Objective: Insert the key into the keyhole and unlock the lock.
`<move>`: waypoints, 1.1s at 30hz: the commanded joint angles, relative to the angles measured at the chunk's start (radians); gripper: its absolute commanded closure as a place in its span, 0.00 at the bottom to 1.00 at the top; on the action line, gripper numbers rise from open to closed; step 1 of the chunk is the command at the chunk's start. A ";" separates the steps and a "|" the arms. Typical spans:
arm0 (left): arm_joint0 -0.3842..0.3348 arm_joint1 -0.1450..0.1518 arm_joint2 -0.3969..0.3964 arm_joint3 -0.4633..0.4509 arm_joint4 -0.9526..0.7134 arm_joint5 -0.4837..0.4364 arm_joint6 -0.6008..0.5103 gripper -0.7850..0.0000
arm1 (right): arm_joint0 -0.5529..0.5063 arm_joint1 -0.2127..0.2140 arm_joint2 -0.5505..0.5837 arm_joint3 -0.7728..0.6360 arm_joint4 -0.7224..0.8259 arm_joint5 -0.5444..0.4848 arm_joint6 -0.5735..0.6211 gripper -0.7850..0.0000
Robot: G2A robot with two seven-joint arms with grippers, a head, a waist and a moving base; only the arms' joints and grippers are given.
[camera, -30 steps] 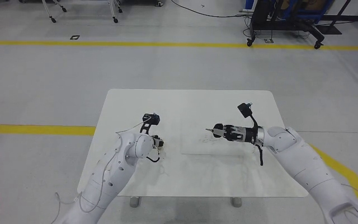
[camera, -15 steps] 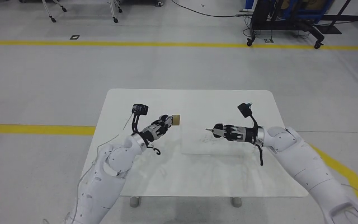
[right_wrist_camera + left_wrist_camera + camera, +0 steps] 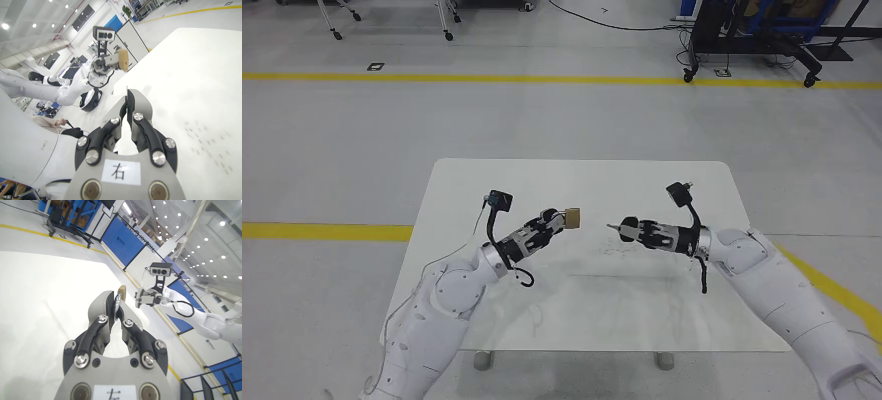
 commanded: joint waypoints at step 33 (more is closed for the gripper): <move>-0.270 -0.065 0.185 0.464 -0.515 -0.120 -0.358 1.00 | 0.177 -0.188 -0.147 0.209 0.038 -0.039 -0.070 1.00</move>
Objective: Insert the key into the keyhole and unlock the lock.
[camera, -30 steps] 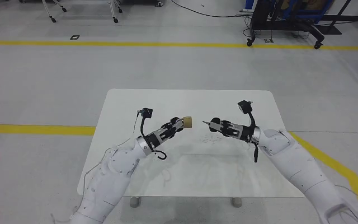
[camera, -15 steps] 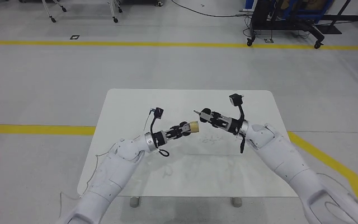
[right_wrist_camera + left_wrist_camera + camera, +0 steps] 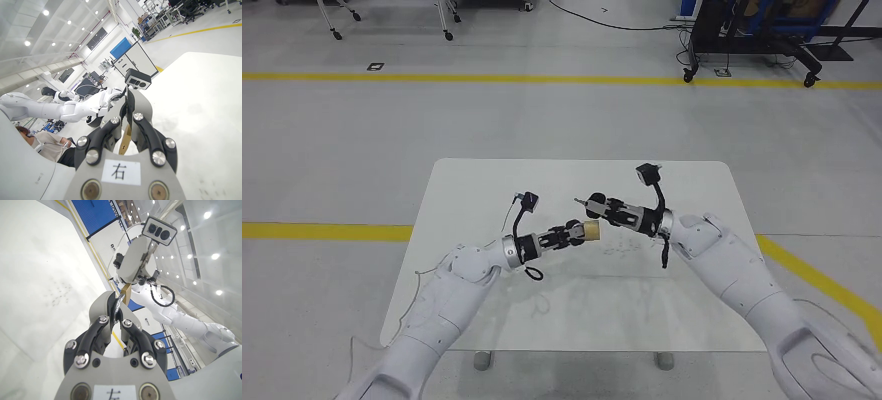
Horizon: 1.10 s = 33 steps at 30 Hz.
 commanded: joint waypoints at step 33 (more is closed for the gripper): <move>-0.064 -0.023 -0.034 0.088 -0.275 0.467 -0.019 1.00 | -0.206 0.047 0.196 -0.195 0.290 0.295 0.147 1.00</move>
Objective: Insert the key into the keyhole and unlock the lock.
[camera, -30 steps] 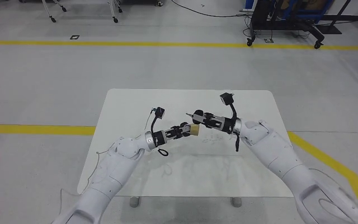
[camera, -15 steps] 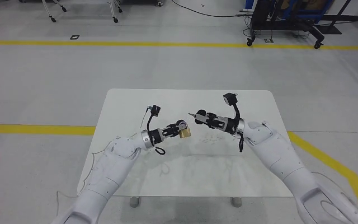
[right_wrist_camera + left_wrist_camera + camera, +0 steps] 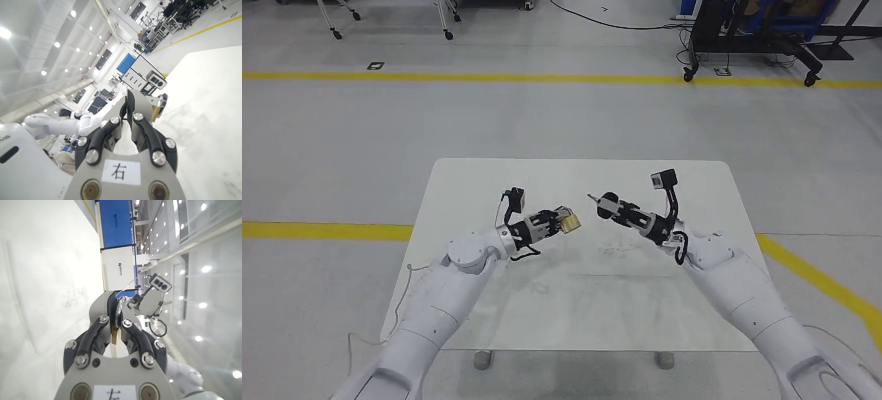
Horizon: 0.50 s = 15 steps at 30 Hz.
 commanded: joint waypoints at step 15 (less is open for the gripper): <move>-0.095 -0.042 0.018 0.200 -0.212 0.061 -0.131 1.00 | -0.110 0.040 0.095 -0.176 0.048 0.279 0.048 1.00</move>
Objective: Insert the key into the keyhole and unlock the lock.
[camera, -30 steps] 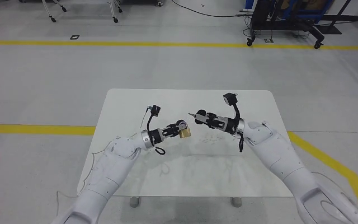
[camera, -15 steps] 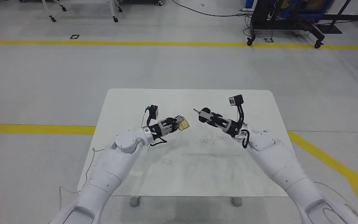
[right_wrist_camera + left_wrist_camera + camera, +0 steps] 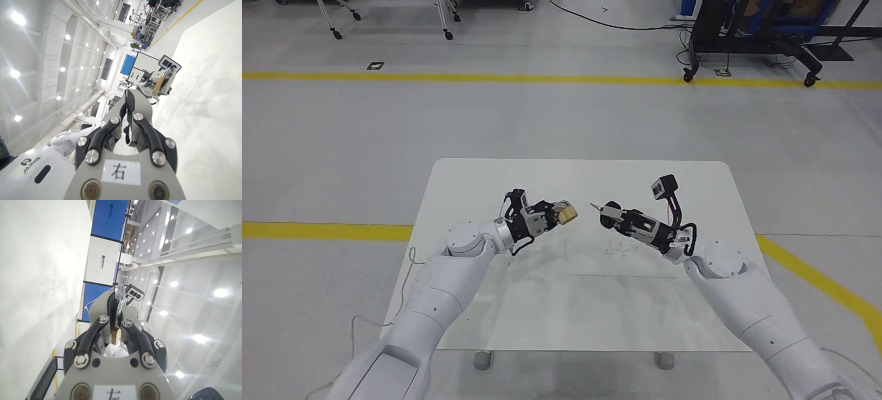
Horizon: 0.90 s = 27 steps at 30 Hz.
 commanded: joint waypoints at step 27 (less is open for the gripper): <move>-0.004 -0.038 0.059 -0.038 0.112 0.148 0.282 1.00 | -0.104 -0.014 -0.022 -0.206 -0.352 0.474 -0.327 1.00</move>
